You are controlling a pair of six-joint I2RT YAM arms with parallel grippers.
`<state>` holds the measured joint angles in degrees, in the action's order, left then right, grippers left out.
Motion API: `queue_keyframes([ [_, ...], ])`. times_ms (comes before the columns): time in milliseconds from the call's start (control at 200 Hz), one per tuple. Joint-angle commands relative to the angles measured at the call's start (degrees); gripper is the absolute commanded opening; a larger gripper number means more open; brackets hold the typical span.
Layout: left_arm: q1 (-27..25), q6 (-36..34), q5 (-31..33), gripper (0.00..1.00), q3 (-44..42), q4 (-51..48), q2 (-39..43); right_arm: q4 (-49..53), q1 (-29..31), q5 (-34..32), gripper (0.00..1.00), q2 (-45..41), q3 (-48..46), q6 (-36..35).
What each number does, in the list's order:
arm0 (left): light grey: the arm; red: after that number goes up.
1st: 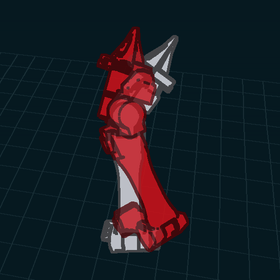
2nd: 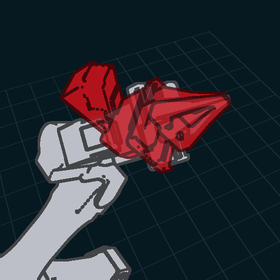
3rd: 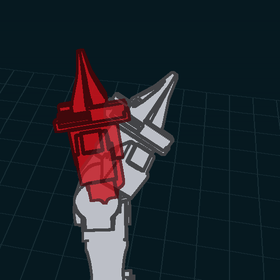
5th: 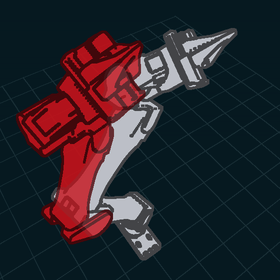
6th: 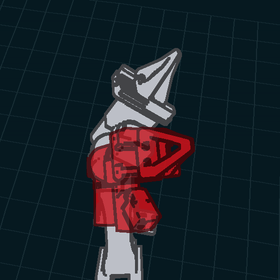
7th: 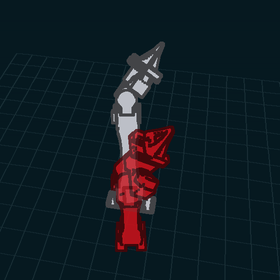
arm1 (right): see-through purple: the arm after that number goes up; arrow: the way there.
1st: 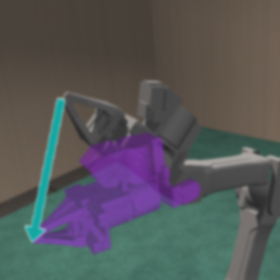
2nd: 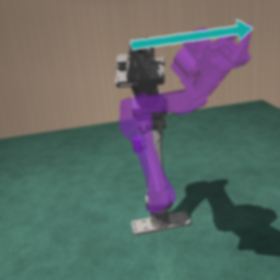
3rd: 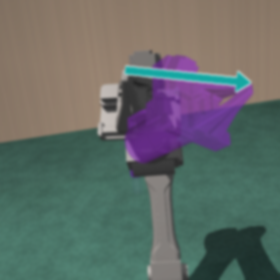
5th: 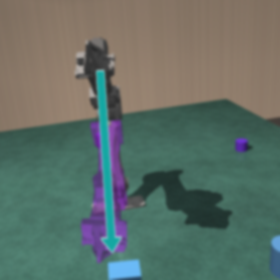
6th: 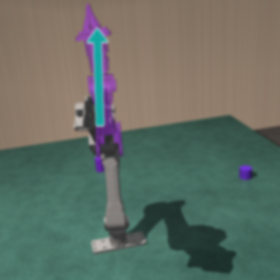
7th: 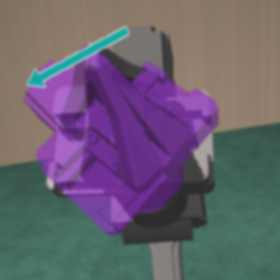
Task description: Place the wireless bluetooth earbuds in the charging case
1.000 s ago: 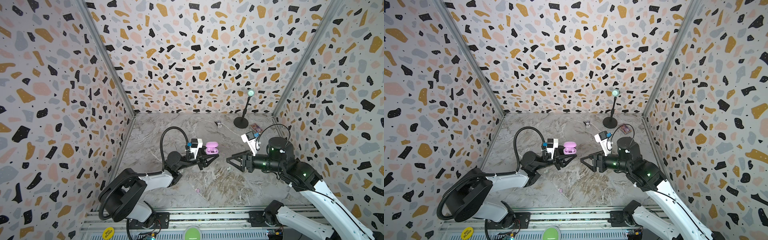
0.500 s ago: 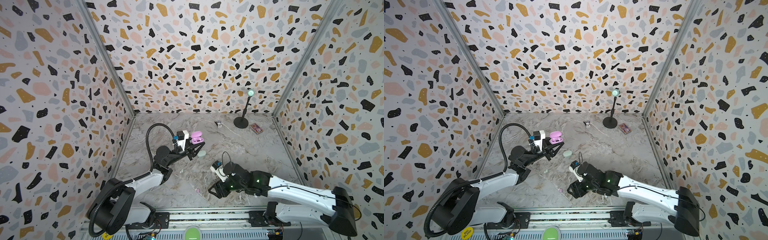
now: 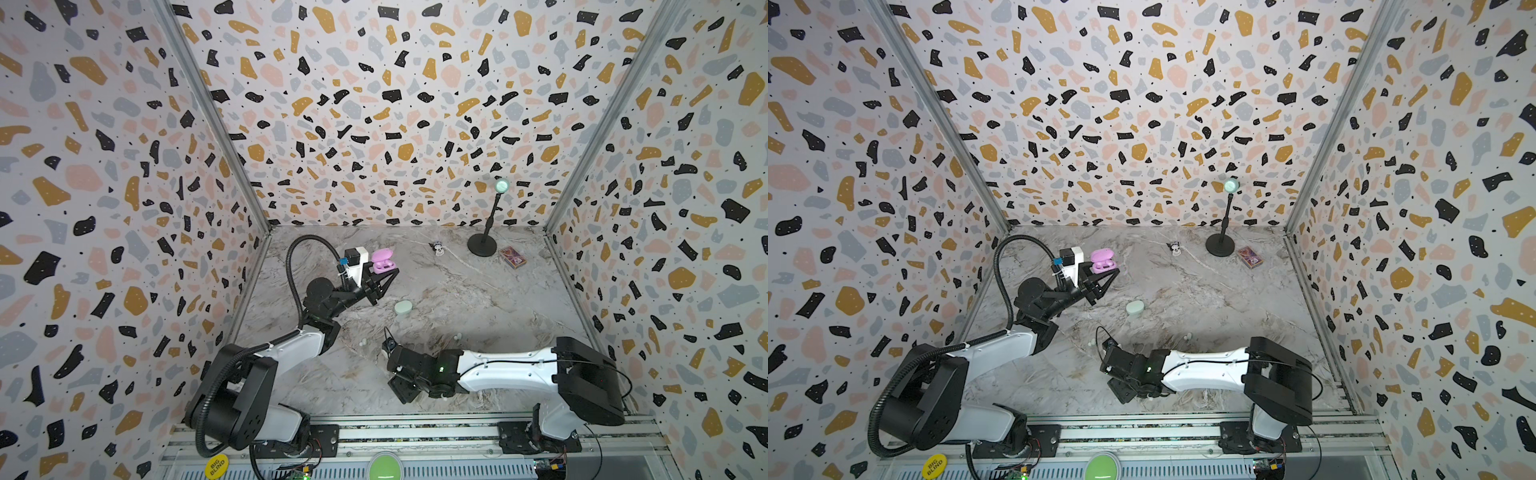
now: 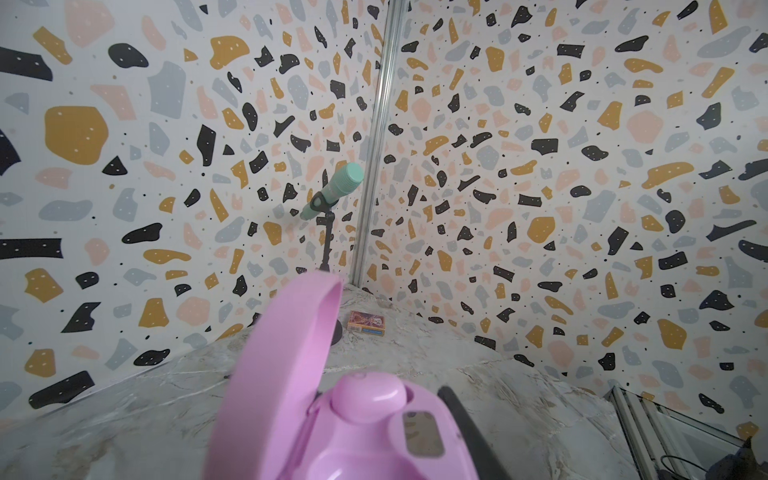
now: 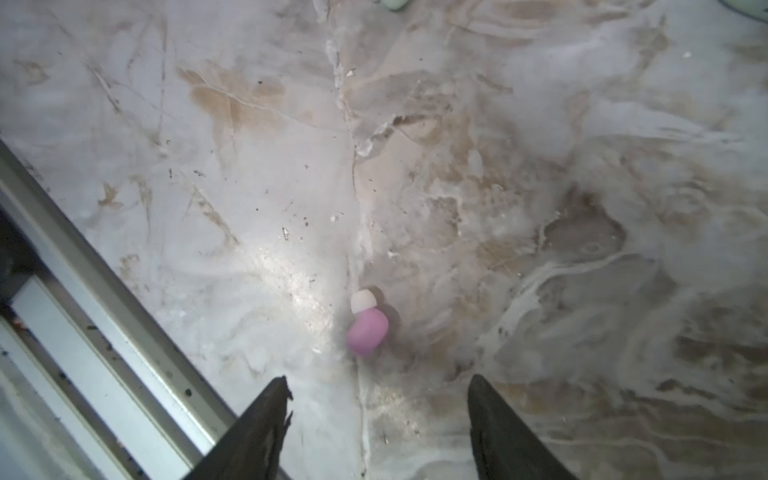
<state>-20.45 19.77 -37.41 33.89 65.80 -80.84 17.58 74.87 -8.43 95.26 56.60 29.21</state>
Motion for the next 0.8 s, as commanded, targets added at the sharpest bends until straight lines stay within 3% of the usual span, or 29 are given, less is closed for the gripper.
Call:
queue_keyframes([
  [0, 0.44, 0.99, -2.06, 0.00, 1.97, 4.71, 0.02, 2.67, 0.79, -2.60, 0.69, 2.64, 3.85, -1.65],
  [320, 0.66, 0.45, -2.75, 0.00, 1.71, 3.72, 0.01, 8.32, 0.90, -5.89, 0.70, 8.33, 7.48, -1.26],
  [796, 0.61, 1.50, -3.46, 0.00, 2.39, 4.40, -0.99, 10.22, -1.80, -6.79, 0.70, 5.52, 3.28, -0.75],
])
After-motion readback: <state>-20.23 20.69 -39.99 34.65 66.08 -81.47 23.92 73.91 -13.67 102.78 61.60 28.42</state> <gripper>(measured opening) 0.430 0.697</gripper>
